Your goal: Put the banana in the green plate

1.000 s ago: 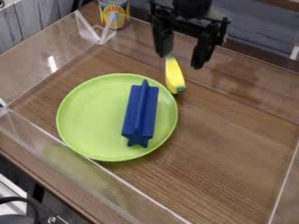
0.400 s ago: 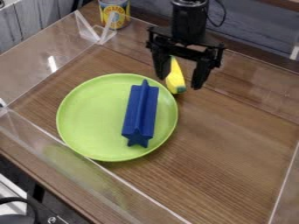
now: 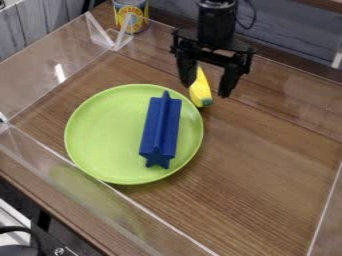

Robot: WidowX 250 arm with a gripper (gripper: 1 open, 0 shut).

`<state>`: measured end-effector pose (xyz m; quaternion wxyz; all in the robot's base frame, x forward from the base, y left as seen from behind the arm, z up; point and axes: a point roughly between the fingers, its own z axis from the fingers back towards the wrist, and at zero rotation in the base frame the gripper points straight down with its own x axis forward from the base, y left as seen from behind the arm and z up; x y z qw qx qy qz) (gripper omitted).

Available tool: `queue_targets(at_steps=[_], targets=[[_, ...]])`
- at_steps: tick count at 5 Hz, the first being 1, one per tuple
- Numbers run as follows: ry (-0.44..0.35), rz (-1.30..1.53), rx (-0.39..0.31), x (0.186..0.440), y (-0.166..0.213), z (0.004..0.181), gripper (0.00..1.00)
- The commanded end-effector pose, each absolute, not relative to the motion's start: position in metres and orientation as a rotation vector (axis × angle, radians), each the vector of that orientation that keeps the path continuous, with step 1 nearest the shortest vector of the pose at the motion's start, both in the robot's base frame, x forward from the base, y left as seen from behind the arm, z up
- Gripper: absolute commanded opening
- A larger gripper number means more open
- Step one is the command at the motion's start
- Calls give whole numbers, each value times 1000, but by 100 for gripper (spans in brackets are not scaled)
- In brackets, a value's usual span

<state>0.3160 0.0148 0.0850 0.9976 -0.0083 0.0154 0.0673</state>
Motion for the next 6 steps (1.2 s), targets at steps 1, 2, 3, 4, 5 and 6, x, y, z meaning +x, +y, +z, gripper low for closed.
queue_targets(at_steps=[1,2,3,4,5,6], targets=[[-41,194,-16,329,29,86,100],[-52,231,-15,323,33,78,100],[-55,260,-12,316,31,70,100],[-58,290,-12,310,29,65,0],[-60,365,-17,313,36,56,0],[-60,435,-25,316,43,53,0]])
